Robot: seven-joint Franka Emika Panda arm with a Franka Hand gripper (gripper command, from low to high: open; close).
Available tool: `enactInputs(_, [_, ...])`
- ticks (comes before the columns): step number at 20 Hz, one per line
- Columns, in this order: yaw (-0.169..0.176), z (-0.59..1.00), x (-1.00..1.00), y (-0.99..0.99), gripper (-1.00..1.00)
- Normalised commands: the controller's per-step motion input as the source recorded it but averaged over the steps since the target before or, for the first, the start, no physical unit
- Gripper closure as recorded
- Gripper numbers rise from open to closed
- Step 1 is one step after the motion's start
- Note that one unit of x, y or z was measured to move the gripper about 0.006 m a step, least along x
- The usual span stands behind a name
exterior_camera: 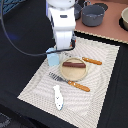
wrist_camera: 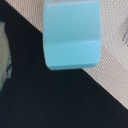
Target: Interact with the objects in diverse but meaningful ways.
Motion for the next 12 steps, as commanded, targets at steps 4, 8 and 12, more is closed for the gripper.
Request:
enactInputs(4, [0.0, -0.32, -0.33, -0.14, -1.0])
enactInputs(8, [0.005, -0.35, -0.38, -0.12, -1.0])
enactInputs(12, [0.007, -0.32, -0.39, -0.12, 1.0])
